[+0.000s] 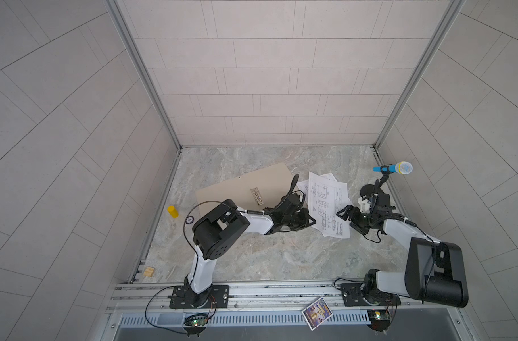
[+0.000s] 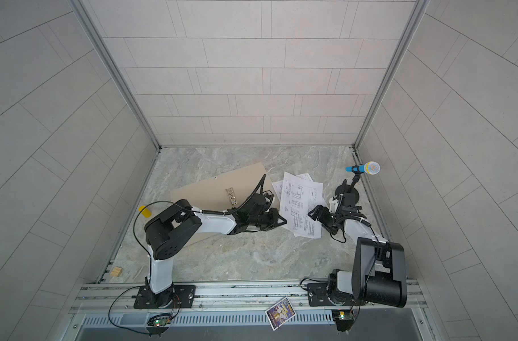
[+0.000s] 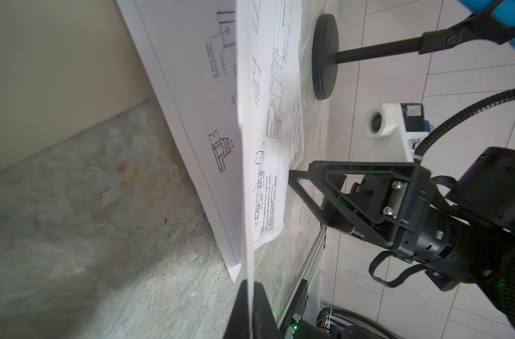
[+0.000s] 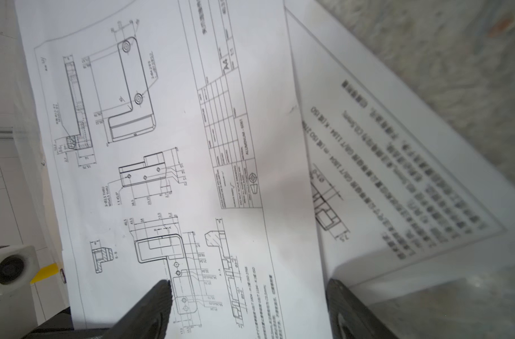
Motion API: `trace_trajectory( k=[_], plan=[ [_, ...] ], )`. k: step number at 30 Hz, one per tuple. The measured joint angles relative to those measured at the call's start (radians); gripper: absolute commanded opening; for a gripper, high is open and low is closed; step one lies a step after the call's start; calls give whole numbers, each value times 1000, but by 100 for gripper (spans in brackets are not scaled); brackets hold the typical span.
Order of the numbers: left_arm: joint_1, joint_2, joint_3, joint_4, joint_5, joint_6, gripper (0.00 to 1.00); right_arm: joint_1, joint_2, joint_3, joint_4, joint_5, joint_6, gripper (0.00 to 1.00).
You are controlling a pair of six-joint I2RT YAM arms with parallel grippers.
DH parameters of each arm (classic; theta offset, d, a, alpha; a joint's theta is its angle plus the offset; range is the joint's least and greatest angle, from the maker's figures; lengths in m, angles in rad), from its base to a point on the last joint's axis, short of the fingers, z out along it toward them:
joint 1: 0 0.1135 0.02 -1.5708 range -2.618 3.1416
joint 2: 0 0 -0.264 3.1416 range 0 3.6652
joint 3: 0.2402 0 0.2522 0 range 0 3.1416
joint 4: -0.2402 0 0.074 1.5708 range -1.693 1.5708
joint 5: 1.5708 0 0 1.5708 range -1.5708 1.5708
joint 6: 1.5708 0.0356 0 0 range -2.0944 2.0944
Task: Put the files into the folder
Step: 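Lift the white sheets with both grippers toward the open folder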
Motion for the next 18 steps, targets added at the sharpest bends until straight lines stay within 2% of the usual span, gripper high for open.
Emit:
trace_trajectory(
  k=[10, 18],
  plan=[
    [90, -201, -9, -10, 14, 0, 0, 61, -40, 0, 50, -79, 77, 87],
    [128, -291, -18, -17, 20, 6, 0, 118, -51, 0, 167, -142, 252, 88]
  ],
)
